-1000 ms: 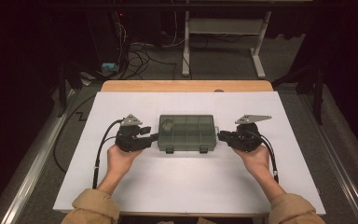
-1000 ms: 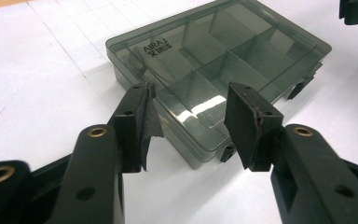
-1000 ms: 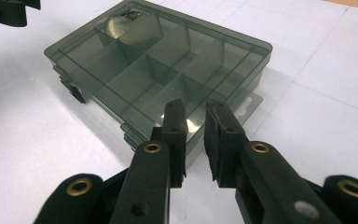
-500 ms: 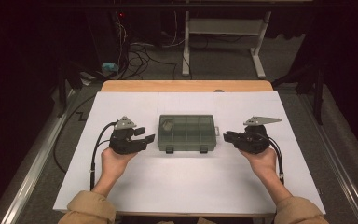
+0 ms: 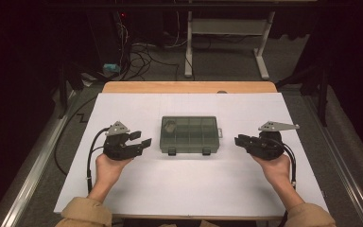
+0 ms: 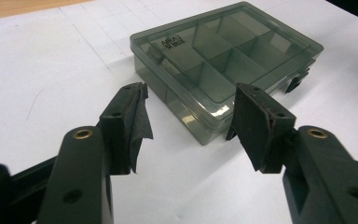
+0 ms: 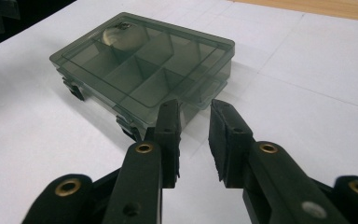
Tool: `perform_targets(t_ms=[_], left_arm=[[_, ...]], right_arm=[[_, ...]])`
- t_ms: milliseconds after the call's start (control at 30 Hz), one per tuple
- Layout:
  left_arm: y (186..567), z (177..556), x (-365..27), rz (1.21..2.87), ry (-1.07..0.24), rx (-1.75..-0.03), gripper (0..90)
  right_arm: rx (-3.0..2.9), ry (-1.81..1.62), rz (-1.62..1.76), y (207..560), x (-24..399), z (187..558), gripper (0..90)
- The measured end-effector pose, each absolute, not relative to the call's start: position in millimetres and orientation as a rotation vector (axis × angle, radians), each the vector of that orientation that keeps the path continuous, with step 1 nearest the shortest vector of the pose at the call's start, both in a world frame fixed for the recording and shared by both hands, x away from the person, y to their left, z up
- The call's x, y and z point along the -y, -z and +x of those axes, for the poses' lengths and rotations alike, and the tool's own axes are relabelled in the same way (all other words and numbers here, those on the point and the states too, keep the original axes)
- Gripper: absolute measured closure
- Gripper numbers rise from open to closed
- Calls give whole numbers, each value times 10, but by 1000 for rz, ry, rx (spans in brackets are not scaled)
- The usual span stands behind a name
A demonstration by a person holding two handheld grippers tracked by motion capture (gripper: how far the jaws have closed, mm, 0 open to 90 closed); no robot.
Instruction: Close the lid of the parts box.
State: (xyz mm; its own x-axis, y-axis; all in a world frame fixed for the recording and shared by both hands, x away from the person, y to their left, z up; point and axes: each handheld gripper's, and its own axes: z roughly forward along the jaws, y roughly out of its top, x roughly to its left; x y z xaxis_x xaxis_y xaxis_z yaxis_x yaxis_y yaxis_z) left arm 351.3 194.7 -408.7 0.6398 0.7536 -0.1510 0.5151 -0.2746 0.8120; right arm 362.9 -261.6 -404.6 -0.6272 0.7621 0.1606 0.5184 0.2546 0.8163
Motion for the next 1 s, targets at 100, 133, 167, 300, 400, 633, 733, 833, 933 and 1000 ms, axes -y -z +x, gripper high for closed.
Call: perform_targets(t_ms=[100, 133, 167, 300, 400, 633, 733, 833, 933, 1000], left_arm=[[4084, 3486, -1970, 1945, -333, -998, 444], [4082, 3479, -1977, 1944, -337, -997, 442], [4081, 3474, -1985, 1942, -339, -995, 442], [4079, 3446, -2008, 1931, -339, -998, 436], [4081, 3427, -2022, 1933, -339, -996, 433], [4082, 3386, -2065, 1925, -359, -999, 432], [4079, 3366, -2088, 1918, -362, -1001, 430], [4079, 3341, -2118, 1909, -359, -1002, 427], [4086, 3309, -2151, 1907, -367, -1005, 422], [4092, 3287, -2179, 1906, -369, -1007, 419]], right_arm=[[-2248, -1317, 1188, 4048, 2666, 3596, 731], [-2246, -1318, 1188, 4047, 2680, 3585, 729], [-2242, -1318, 1188, 4045, 2693, 3573, 728], [-2221, -1335, 1184, 4032, 2745, 3526, 725], [-2211, -1335, 1184, 4034, 2786, 3509, 722], [-2194, -1336, 1202, 4047, 2881, 3458, 718], [-2189, -1334, 1207, 4052, 2914, 3432, 715], [-2187, -1333, 1211, 4056, 2941, 3409, 712], [-2186, -1331, 1206, 4065, 2959, 3385, 704], [-2179, -1336, 1211, 4068, 2966, 3364, 699]])
